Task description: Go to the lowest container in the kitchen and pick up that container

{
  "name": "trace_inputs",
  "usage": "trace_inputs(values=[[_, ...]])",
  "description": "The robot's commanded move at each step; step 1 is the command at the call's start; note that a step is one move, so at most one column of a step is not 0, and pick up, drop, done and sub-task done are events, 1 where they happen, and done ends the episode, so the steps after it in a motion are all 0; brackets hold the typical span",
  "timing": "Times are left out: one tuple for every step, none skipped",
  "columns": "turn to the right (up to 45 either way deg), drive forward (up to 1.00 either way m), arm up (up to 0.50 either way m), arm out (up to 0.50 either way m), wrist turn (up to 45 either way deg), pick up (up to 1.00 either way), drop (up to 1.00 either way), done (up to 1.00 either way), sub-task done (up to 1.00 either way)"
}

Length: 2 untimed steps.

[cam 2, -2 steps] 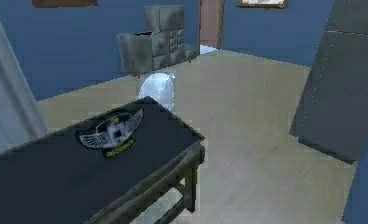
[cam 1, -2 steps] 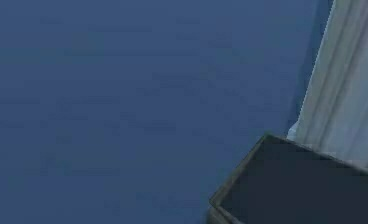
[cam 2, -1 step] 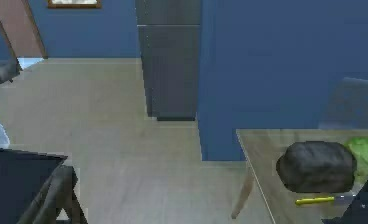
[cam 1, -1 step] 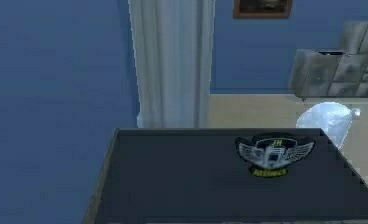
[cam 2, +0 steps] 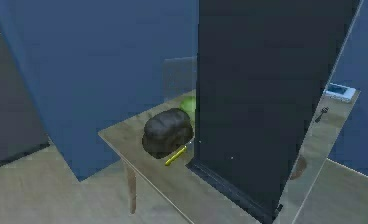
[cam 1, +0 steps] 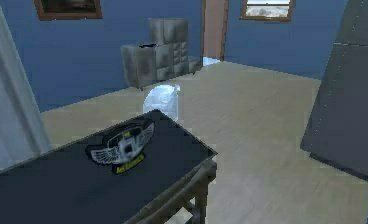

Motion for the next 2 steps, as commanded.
trace_inputs(values=[[30.0,0.0,0.0,0.0,0.0,0.0,0.0,0.0,0.0],[0.0,0.0,0.5,0.0,0.0,0.0,0.0,0.0,0.0]])
